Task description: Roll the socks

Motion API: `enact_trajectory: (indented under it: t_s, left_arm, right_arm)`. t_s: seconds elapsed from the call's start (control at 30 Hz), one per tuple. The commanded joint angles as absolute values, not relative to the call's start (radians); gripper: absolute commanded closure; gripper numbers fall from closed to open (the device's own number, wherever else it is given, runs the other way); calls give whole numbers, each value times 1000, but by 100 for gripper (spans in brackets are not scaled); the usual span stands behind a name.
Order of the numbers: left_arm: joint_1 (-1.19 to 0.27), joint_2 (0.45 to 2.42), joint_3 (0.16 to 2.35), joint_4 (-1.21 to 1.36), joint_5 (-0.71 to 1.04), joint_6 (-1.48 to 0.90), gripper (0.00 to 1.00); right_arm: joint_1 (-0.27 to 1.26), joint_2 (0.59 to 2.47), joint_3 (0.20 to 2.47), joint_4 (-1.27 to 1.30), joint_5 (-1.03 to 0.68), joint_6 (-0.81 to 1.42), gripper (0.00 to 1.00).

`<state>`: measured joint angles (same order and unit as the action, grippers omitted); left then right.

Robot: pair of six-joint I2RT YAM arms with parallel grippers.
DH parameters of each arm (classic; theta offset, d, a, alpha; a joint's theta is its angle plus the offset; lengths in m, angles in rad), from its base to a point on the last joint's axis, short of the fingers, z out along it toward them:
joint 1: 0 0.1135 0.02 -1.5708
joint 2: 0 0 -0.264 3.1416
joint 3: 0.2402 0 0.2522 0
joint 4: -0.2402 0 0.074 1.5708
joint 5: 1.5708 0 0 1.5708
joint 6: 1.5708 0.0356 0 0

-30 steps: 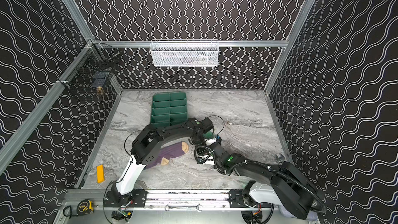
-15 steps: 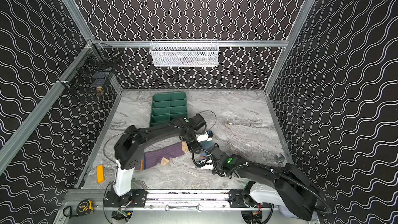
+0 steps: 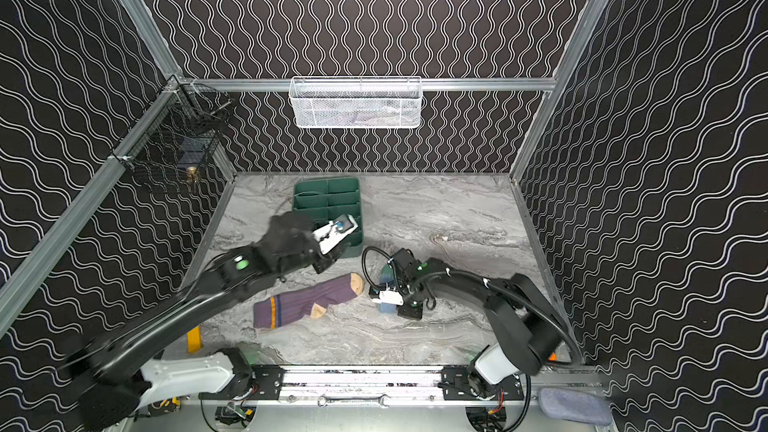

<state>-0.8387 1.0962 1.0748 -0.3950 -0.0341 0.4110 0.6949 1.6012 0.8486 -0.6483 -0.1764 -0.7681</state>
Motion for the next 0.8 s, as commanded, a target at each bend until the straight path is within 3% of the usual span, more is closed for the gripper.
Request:
enact_trajectory:
  t_s: [0.0, 0.13, 0.3, 0.53, 0.77]
  left_arm:
    - [-889, 1016, 1002, -425, 162, 595, 50]
    - [-1039, 1026, 936, -422, 19, 687, 46]
    - [-1195, 1207, 868, -286, -202, 748, 43]
    - [-1220, 1450, 778, 66, -309, 731, 41]
    - [-1221, 1653, 808, 137, -272, 728, 42]
  right_arm:
    - [663, 1679, 890, -820, -230, -737, 100]
    - [632, 1742, 948, -842, -236, -746, 100]
    - [597, 1854, 1044, -851, -241, -753, 100]
    - [590, 1927, 1030, -714, -160, -830, 100]
    - [571, 1960, 1054, -697, -199, -853, 100]
